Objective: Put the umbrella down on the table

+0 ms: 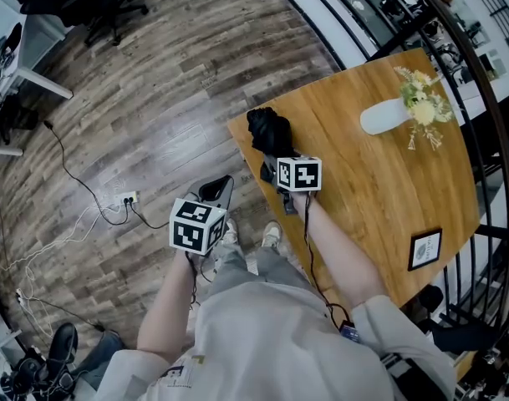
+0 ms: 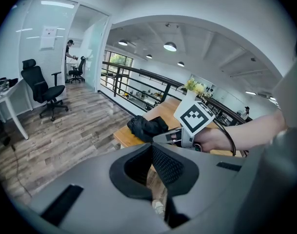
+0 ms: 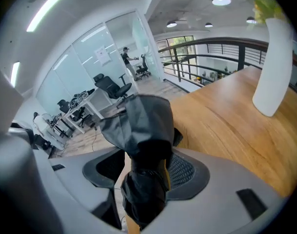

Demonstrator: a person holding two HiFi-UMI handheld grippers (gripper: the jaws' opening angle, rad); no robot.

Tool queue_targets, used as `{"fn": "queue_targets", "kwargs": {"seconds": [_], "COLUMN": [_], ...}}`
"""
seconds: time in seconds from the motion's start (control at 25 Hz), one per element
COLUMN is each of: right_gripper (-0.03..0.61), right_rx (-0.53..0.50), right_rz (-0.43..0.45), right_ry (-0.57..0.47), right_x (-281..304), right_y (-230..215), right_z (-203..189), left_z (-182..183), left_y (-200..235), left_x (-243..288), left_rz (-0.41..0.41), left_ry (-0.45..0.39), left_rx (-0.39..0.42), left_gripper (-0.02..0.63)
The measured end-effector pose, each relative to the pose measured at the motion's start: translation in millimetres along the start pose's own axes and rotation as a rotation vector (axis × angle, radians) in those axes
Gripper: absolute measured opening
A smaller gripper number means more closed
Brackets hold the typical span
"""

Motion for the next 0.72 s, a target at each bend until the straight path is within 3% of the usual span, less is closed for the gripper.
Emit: {"fn": "queue_targets", "kwargs": {"seconds": [0.2,0.36,0.72], "right_gripper": [0.266,0.213,0.109], "right_rx": [-0.057,-0.105,-0.179], "right_rz": [0.013,0.030,0.145], "right_ry": [-0.102,-0.202,-0.470], "right_x": [-35.2,-81.8,-212.5], "right_y": [8.2,18.6,75.3], "right_z": [30.7,52.5,115.1], "left_z": [16.2,34.9,109.0], "left_y": [-0.5,-6.4,-23.9], "left_x": [-9.1,-30.9,-102.0], "left_rz": [0.007,0.023,0.082], "left_ry": [-0.031,-0.076,-0.261], "left_rx": [0.027,0.067,0.230], "left_gripper": [0.017,0.017,0.017]}}
Point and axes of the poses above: the fingertips, and each gripper's own axes: x forward along the fingers, y to its left, z out of its top, the point moved 6 cm from there along -x, backward along the fingers, and after that the axes turned 6 degrees about -y, right-handed, at the moved point
